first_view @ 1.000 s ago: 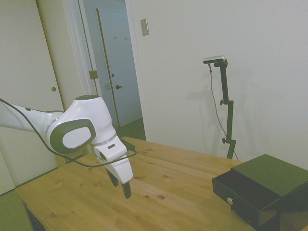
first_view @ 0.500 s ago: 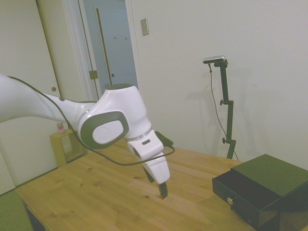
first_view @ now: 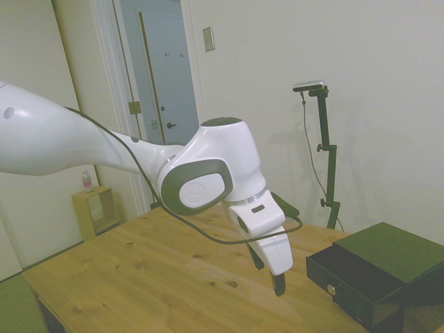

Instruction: Close the top drawer

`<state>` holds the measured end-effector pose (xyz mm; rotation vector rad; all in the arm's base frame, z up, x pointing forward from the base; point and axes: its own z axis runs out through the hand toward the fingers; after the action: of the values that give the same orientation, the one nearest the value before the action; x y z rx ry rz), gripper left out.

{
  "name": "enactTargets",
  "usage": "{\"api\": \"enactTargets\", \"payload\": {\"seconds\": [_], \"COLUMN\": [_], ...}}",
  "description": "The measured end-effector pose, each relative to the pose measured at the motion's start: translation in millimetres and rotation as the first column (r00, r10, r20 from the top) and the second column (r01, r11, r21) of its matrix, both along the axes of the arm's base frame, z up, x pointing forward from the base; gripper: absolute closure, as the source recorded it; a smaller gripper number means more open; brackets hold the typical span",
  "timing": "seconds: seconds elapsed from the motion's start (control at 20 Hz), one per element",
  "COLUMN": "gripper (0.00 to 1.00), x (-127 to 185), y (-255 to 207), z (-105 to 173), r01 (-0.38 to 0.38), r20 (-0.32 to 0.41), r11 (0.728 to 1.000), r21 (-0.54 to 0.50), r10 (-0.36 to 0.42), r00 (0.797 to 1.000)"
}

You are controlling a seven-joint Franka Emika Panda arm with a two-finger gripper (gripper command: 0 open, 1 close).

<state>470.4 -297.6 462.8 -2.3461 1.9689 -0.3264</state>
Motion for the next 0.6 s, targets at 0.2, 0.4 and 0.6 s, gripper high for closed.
{"api": "enactTargets", "payload": {"seconds": [0.2,0.4,0.6], "gripper": [1.0,1.0,1.0], "x": [9,12,14], "y": [-15,-27,-35], "z": [4,5,4], "r01": [0.011,0.022,0.02], "r20": [-0.008,-0.015,-0.021], "r11": [1.0,1.0,1.0], "r21": [-0.009,-0.016,-0.021], "r10": [-0.011,-0.022,-0.021], "r00": [1.0,1.0,1.0]}}
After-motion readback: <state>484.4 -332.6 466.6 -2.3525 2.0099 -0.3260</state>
